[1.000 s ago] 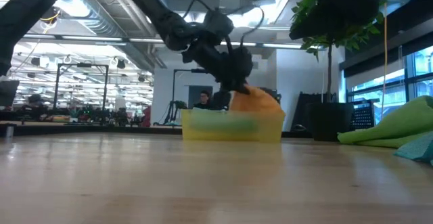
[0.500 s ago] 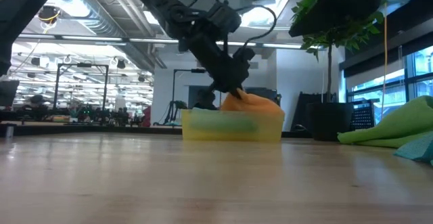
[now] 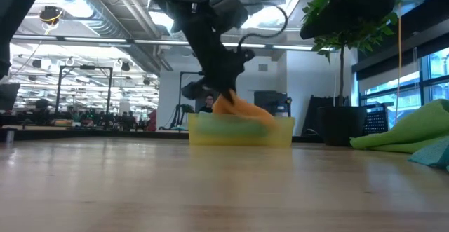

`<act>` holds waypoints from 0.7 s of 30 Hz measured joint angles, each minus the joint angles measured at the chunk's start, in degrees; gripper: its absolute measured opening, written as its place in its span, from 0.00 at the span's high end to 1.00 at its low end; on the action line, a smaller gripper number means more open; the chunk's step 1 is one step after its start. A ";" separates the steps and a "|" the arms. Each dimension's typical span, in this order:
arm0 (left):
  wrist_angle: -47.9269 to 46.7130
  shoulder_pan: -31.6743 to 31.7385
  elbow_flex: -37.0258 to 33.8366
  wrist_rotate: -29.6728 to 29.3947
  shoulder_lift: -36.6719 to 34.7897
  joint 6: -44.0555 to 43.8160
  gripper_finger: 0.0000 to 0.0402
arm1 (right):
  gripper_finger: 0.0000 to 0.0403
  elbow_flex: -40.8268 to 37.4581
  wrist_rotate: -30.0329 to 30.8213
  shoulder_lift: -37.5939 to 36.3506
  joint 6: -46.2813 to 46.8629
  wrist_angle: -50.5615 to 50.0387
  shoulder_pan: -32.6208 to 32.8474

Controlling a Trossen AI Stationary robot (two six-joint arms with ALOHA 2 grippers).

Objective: Fold microfiber towels
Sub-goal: Stack the folded orange microfiber towel on top of the orange microfiber towel in the bin

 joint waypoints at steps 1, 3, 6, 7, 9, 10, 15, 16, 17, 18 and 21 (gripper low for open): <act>-2.31 -0.17 0.00 0.52 0.00 -1.10 1.00 | 0.49 0.00 0.00 -0.01 0.00 0.04 0.01; -6.21 -0.05 -0.01 2.81 0.01 -4.55 0.99 | 0.49 0.00 0.00 0.01 0.00 0.10 0.01; -8.93 0.38 -0.02 4.12 0.06 -10.34 0.95 | 0.49 0.00 0.01 0.00 0.00 0.31 0.01; -9.41 0.51 -0.02 4.16 0.05 -11.76 0.93 | 0.49 0.00 0.00 0.01 0.00 0.43 -0.01; -10.14 0.61 -0.02 4.23 0.05 -13.51 0.88 | 0.49 0.00 0.00 0.01 -0.02 0.60 0.01; -10.10 0.62 -0.02 4.21 0.06 -13.93 0.86 | 0.49 0.00 0.00 0.00 -0.03 0.67 0.01; -10.08 0.53 -0.02 3.85 0.04 -16.25 0.72 | 0.49 0.00 0.00 0.00 -0.07 0.66 0.01; -10.16 0.56 -0.02 3.44 -0.16 -16.88 0.69 | 0.49 0.00 0.00 -0.01 -0.07 0.66 0.01; -10.55 0.63 -0.04 3.13 -0.67 -17.82 0.67 | 0.49 0.00 0.00 0.01 -0.07 0.66 0.01; -10.63 0.72 -0.04 3.01 -1.33 -18.55 0.64 | 0.49 0.00 0.00 0.01 -0.07 0.63 0.01; -11.87 0.75 -0.02 2.64 -4.47 -22.53 0.59 | 0.49 0.00 0.00 -0.01 -0.20 0.59 0.03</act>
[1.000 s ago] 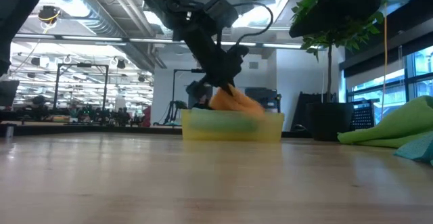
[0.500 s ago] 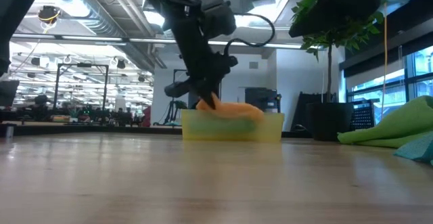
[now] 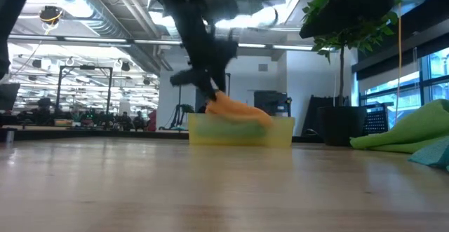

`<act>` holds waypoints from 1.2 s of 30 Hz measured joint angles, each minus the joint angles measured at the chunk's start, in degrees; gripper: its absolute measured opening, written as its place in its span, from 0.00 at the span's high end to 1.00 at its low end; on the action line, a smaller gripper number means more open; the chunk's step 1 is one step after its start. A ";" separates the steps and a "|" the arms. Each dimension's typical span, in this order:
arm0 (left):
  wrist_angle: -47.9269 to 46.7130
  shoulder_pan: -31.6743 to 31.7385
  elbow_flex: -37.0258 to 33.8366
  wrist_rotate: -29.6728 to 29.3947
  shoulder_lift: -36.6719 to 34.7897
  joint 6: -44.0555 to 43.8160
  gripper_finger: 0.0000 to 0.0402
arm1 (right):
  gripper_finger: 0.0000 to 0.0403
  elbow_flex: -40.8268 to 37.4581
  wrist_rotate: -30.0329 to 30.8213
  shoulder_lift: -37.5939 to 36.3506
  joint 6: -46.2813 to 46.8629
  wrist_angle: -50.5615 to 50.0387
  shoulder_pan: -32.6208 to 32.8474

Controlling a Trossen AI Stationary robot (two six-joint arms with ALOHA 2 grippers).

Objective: Fold microfiber towels
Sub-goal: Stack the folded orange microfiber towel on top of the orange microfiber towel in the bin

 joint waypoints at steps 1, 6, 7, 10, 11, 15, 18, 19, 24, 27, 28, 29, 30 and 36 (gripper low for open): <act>0.11 -0.01 0.00 -0.55 -1.14 -2.81 0.58 | 0.49 0.00 -0.10 0.00 0.05 -0.11 0.00; -0.70 2.16 -0.46 5.26 -9.82 -18.77 0.59 | 0.49 0.00 -1.53 0.01 -0.08 -0.36 0.33; 0.01 3.23 -1.09 9.41 -11.37 -21.71 0.60 | 0.49 0.00 -1.77 0.02 -0.12 -0.23 0.48; 6.12 6.57 -5.25 19.67 -14.85 -29.57 0.60 | 0.49 0.00 -2.05 0.02 -0.07 0.07 0.69; 9.20 7.45 -7.41 21.47 -15.66 -31.94 0.60 | 0.49 0.00 -2.05 0.02 -0.04 0.27 0.70; 27.19 9.45 -17.93 27.05 -16.34 -37.96 0.60 | 0.49 0.00 -2.07 0.02 -0.06 0.42 0.70; 43.78 9.32 -25.07 29.73 -13.77 -40.06 0.60 | 0.49 0.00 -2.05 0.02 -0.16 0.46 0.70; 47.57 9.25 -26.78 30.06 -12.64 -40.35 0.60 | 0.49 0.00 -2.05 0.02 -0.18 0.51 0.70; 53.03 10.32 -29.29 29.77 -6.09 -40.70 0.60 | 0.49 0.00 -2.05 0.02 -0.26 0.45 0.68; 53.26 11.03 -29.29 28.94 -2.47 -40.73 0.61 | 0.49 0.00 -2.03 0.02 -1.03 0.48 0.68; 53.62 11.23 -29.29 28.30 -1.64 -40.73 0.61 | 0.49 0.00 -2.03 0.02 -1.12 0.46 0.68; 53.69 11.45 -29.29 27.88 -1.04 -40.73 0.61 | 0.49 0.00 -2.03 0.02 -1.11 0.46 0.68; 54.08 11.70 -29.26 27.42 -0.46 -40.78 0.61 | 0.49 0.00 -2.03 0.02 -1.11 0.48 0.68; 54.89 12.23 -29.27 26.76 -0.65 -40.72 0.61 | 0.49 0.00 -2.03 0.02 -1.26 0.49 0.68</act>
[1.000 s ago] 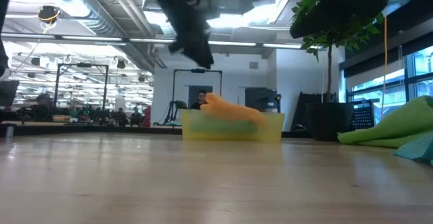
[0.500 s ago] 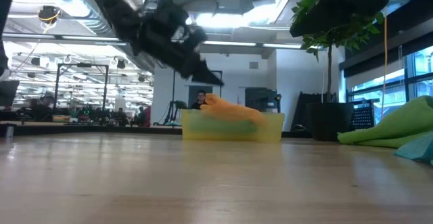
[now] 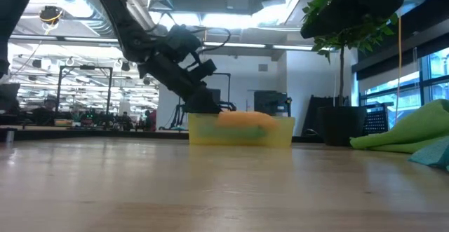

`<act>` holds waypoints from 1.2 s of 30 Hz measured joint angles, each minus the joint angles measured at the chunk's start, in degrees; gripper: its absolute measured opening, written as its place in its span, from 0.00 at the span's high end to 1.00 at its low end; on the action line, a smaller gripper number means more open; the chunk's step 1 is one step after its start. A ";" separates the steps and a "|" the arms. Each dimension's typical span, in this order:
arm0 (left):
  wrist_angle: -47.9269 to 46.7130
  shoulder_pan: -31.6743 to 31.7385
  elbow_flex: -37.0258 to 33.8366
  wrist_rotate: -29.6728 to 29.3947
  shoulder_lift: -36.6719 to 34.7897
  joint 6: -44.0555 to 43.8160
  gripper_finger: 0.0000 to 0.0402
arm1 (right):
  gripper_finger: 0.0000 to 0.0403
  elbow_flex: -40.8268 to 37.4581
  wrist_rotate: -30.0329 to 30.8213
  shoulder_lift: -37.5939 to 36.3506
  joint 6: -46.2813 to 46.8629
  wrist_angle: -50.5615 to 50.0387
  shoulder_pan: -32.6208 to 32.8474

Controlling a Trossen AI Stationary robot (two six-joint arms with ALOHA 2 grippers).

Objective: Fold microfiber towels
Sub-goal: Stack the folded orange microfiber towel on top of the orange microfiber towel in the bin, then fold the green microfiber towel

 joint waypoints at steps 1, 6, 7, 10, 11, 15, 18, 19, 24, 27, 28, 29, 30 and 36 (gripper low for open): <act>0.05 0.00 -0.13 -0.21 -0.80 0.16 0.61 | 0.49 0.00 0.02 0.00 -0.10 0.06 0.00; 1.75 -0.03 0.01 -1.41 -9.83 0.15 0.61 | 0.49 0.00 2.65 -0.19 -1.46 0.08 0.71; 0.88 -0.25 -0.01 -1.43 -12.12 -0.03 0.61 | 0.49 0.00 3.16 -0.40 -1.63 0.07 1.23; -1.17 -1.55 -0.01 -1.05 -19.42 -2.59 0.61 | 0.49 0.68 3.37 -1.73 -1.81 -1.34 2.73; -2.03 -2.27 -0.01 0.01 -21.77 -3.67 0.61 | 0.49 1.07 3.37 -2.43 -1.83 -1.86 3.27; -2.82 -7.21 -0.91 4.71 -28.26 -8.51 0.61 | 0.49 2.14 1.20 -6.50 -3.18 -3.58 5.57; 0.18 -13.51 -3.67 3.70 -30.62 -9.98 0.61 | 0.49 2.93 -8.14 -10.45 -2.84 -4.38 6.10; 1.40 -15.81 -5.03 2.84 -31.18 -10.46 0.61 | 0.49 3.10 -12.39 -11.55 -2.45 -4.41 6.08; 13.11 -27.03 -11.21 -3.75 -31.20 -12.75 0.61 | 0.51 5.43 -26.57 -13.99 8.07 -15.66 3.32; 21.51 -33.27 -14.86 -9.46 -30.24 -12.30 0.61 | 0.53 7.02 -32.33 -13.19 18.81 -31.47 -0.03; 23.67 -34.99 -15.80 -11.45 -29.88 -11.66 0.61 | 0.54 7.04 -34.62 -12.84 21.54 -35.58 -1.26; 25.85 -36.45 -16.64 -13.27 -29.61 -11.19 0.61 | 0.55 6.94 -37.23 -12.56 23.27 -39.19 -2.43; 27.60 -37.75 -17.31 -14.83 -29.34 -10.59 0.61 | 0.56 6.64 -40.16 -12.44 24.03 -41.64 -3.53; 29.43 -41.65 -18.33 -19.49 -29.17 -9.73 0.61 | 0.61 1.71 -55.72 -12.26 22.01 -42.94 -10.00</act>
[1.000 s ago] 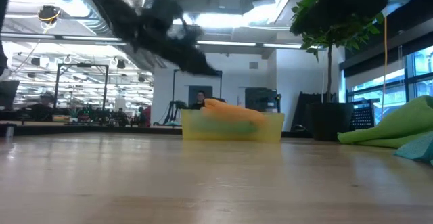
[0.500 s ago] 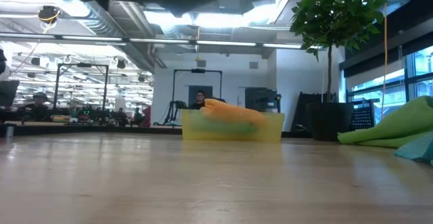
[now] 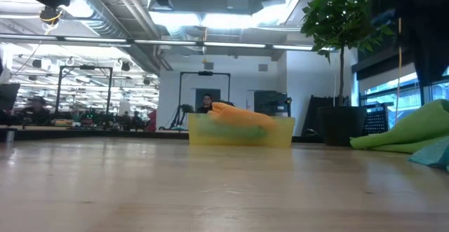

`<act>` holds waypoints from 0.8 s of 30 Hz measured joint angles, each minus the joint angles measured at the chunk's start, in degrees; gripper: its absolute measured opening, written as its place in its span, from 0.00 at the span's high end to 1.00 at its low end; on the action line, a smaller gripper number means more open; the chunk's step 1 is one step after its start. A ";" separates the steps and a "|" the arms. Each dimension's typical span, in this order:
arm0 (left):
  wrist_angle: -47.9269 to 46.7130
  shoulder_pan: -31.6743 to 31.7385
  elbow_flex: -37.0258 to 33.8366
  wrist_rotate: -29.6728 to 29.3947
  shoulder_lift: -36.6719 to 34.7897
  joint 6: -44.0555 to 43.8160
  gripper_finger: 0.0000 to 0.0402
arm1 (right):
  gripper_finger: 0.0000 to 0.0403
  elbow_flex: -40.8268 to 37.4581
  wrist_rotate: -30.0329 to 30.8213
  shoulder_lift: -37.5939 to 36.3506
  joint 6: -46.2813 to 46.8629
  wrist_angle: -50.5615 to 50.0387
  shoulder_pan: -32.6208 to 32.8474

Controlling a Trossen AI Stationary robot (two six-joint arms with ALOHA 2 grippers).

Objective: Fold microfiber towels
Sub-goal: Fold the green microfiber towel

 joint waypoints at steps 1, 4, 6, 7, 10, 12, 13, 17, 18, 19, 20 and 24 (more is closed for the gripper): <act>0.00 -0.26 0.00 0.02 0.02 0.08 0.61 | 0.62 -1.07 -0.89 0.04 -0.56 -0.64 -1.54; 0.00 -0.33 0.00 0.19 0.02 0.12 0.61 | 0.63 -3.72 -0.95 -0.01 -1.03 -2.77 -6.72; 0.02 -0.25 0.00 -0.01 0.02 0.12 0.61 | 0.63 -5.41 0.02 0.03 -1.53 -2.71 -10.88; 0.01 -0.20 0.00 0.00 0.02 0.24 0.61 | 0.63 -6.05 1.22 0.04 -2.27 -2.79 -13.14; -0.54 0.09 0.00 0.20 0.02 0.35 0.61 | 0.63 -7.14 6.29 0.25 -5.03 -2.47 -19.27; -1.14 0.47 0.00 0.15 0.02 0.37 0.61 | 0.63 -7.66 6.82 0.55 -10.23 -1.94 -22.25; -1.49 0.66 0.02 0.15 0.02 0.37 0.61 | 0.63 -7.99 6.81 0.90 -12.81 -1.26 -23.30; -2.84 1.27 0.04 0.18 0.02 -0.05 0.61 | 0.56 -9.07 6.70 3.35 -18.23 -0.08 -25.35; -3.09 1.39 0.04 0.18 0.04 -0.13 0.61 | 0.54 -9.09 6.71 4.16 -18.78 -0.03 -25.64; -3.11 1.39 0.04 0.16 0.04 -0.15 0.61 | 0.51 -9.09 6.71 4.92 -18.93 0.01 -25.91; -3.05 1.39 0.04 0.14 0.03 -0.17 0.61 | 0.48 -9.09 6.72 5.69 -18.96 -0.05 -26.23; -3.10 1.38 0.04 0.17 0.02 -0.63 0.61 | 0.37 -9.09 11.02 9.15 -18.12 -0.90 -27.43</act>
